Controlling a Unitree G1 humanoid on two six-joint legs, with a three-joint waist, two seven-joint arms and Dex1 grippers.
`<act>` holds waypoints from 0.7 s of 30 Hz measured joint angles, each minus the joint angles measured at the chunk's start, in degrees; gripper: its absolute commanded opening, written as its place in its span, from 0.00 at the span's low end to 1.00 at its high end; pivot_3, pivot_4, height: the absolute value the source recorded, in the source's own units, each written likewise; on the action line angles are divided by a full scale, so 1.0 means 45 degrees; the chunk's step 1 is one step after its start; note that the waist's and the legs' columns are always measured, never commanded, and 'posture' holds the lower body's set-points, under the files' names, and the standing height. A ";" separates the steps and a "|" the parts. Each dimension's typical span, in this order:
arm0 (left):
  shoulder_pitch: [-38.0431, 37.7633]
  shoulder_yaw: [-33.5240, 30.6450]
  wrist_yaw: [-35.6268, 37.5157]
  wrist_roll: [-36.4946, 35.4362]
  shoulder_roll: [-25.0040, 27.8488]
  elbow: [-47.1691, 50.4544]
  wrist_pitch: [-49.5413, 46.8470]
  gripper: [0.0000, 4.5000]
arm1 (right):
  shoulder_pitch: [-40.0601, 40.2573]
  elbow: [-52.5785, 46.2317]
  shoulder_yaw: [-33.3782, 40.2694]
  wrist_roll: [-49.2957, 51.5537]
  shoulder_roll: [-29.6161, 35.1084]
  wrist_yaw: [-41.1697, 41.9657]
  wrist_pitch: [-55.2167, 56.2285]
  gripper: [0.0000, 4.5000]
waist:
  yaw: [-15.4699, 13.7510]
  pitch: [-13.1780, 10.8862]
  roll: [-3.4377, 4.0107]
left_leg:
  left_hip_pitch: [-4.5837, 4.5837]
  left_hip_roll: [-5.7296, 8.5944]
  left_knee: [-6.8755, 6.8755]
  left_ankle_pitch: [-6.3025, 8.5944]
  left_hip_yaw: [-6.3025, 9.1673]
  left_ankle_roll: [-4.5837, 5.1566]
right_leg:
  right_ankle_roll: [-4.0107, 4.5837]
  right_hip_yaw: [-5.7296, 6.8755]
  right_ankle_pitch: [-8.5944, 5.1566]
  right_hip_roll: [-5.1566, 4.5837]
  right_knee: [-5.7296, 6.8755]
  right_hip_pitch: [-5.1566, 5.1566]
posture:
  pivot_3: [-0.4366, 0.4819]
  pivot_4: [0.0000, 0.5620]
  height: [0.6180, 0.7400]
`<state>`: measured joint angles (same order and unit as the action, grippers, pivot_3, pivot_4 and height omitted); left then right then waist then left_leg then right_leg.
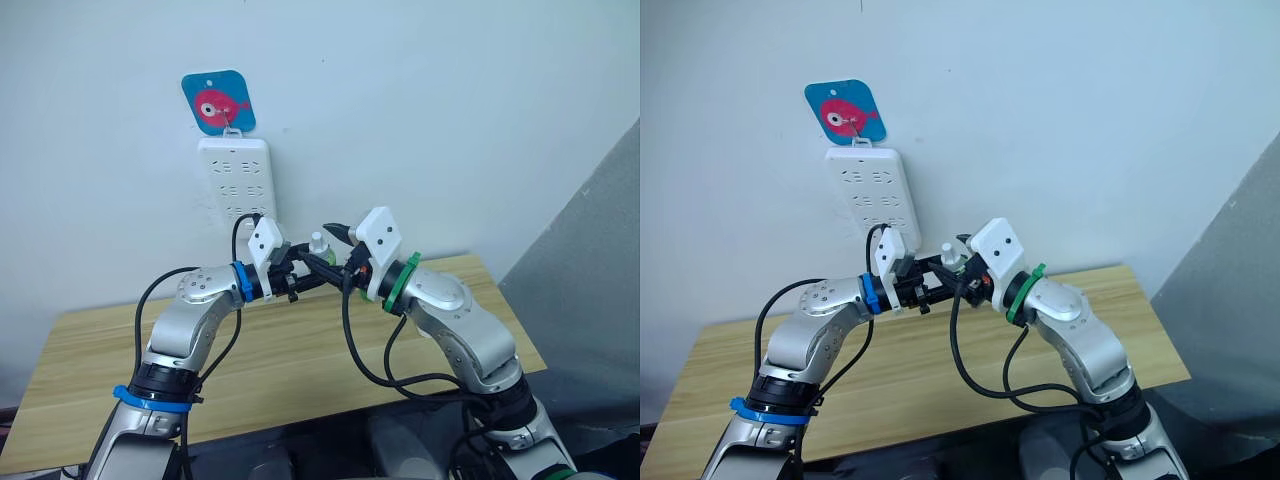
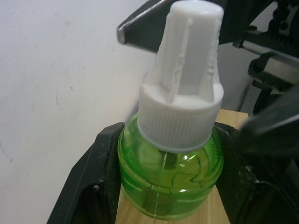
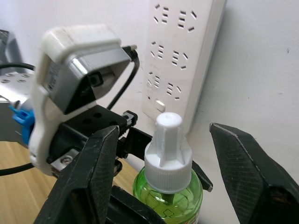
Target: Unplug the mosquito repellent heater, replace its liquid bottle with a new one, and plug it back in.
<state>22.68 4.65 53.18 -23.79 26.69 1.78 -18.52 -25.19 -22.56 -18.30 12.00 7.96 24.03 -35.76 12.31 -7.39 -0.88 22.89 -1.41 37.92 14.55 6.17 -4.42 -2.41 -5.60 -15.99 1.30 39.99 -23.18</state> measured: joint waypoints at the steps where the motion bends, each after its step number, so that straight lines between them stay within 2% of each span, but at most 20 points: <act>1: 0.0001 0.0000 -0.0002 0.0000 0.0000 0.0010 -0.0011 0.51 | -0.0001 0.0144 -0.0002 -0.0034 -0.0064 -0.0089 0.0063 0.58 | 0.0007 0.0000 0.0000 | 0.0000 0.0000 -0.0001 0.0000 0.0000 0.0000 | 0.0000 0.0000 0.0000 0.0000 0.0000 0.0000 | 0.24 0.11 0.97; 5: 0.0017 -0.0001 -0.0020 -0.0005 0.0006 0.0094 -0.0129 0.51 | -0.0024 0.0280 -0.0109 0.0007 -0.0054 0.0076 0.0194 0.26 | 0.0043 0.0002 0.0001 | -0.0001 -0.0001 -0.0003 0.0000 0.0002 0.0000 | 0.0002 0.0002 -0.0001 0.0000 0.0000 0.0000 | 0.25 0.11 0.97; 6: 0.0016 -0.0004 -0.0016 -0.0009 0.0011 0.0128 -0.0194 0.51 | -0.0045 0.0308 -0.0107 0.0031 0.0015 0.0196 0.0231 0.23 | 0.0044 0.0002 0.0001 | 0.0000 0.0000 -0.0003 0.0000 0.0002 0.0000 | 0.0002 0.0002 -0.0001 0.0000 0.0000 0.0000 | 0.25 0.11 0.97; 10: 0.0014 0.0004 0.0298 -0.0091 0.0153 0.0176 -0.0287 0.51 | -0.0472 0.0548 -0.0012 0.0395 0.0776 0.1361 0.0254 0.23 | 0.0047 0.0002 0.0000 | 0.0000 0.0001 -0.0002 0.0000 0.0002 0.0001 | 0.0002 0.0003 -0.0001 0.0000 -0.0001 0.0002 | 0.26 0.11 0.97; 13: 0.0015 0.0012 0.0904 -0.0223 0.0326 0.0274 -0.0206 0.51 | -0.1237 0.1014 0.0077 0.0954 0.1693 0.3080 0.0457 0.23 | 0.0051 0.0002 0.0000 | -0.0002 0.0003 -0.0003 0.0001 0.0001 0.0001 | 0.0003 0.0005 -0.0002 0.0000 -0.0004 0.0004 | 0.26 0.11 0.97; 19: -0.0061 0.0285 0.2703 -0.0353 0.1044 0.0801 0.0586 0.51 | -0.4131 0.2982 -0.0249 0.2452 0.3742 0.8271 0.0384 0.23 | 0.0081 0.0005 0.0002 | -0.0012 0.0001 -0.0010 0.0001 0.0006 0.0003 | 0.0013 0.0015 -0.0008 0.0000 -0.0004 0.0009 | 0.29 0.10 0.97; 20: -0.0078 0.0313 0.2830 -0.0382 0.1048 0.0856 0.0624 0.51 | -0.4352 0.3179 -0.0249 0.2616 0.3848 0.8724 0.0305 0.39 | 0.0068 0.0005 0.0001 | -0.0010 0.0000 -0.0012 0.0001 0.0010 0.0003 | 0.0017 0.0018 -0.0010 0.0000 -0.0004 0.0009 | 0.29 0.10 0.97; 21: -0.0166 0.0304 0.2856 -0.0379 0.1096 0.0900 0.0648 0.51 | -0.4516 0.3428 -0.0249 0.2735 0.3904 0.9169 0.0235 0.46 | 0.0069 0.0005 0.0001 | -0.0010 -0.0001 -0.0011 0.0002 0.0011 0.0003 | 0.0019 0.0018 -0.0011 -0.0001 -0.0004 0.0009 | 0.29 0.10 0.97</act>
<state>21.93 6.01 66.03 -25.50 31.62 5.83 -15.61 -45.51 -7.14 -19.42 24.31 25.52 65.29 -34.70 12.62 -7.37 -0.88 22.84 -1.41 37.87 14.55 6.22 -4.41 -2.33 -5.51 -16.04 1.30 39.97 -23.14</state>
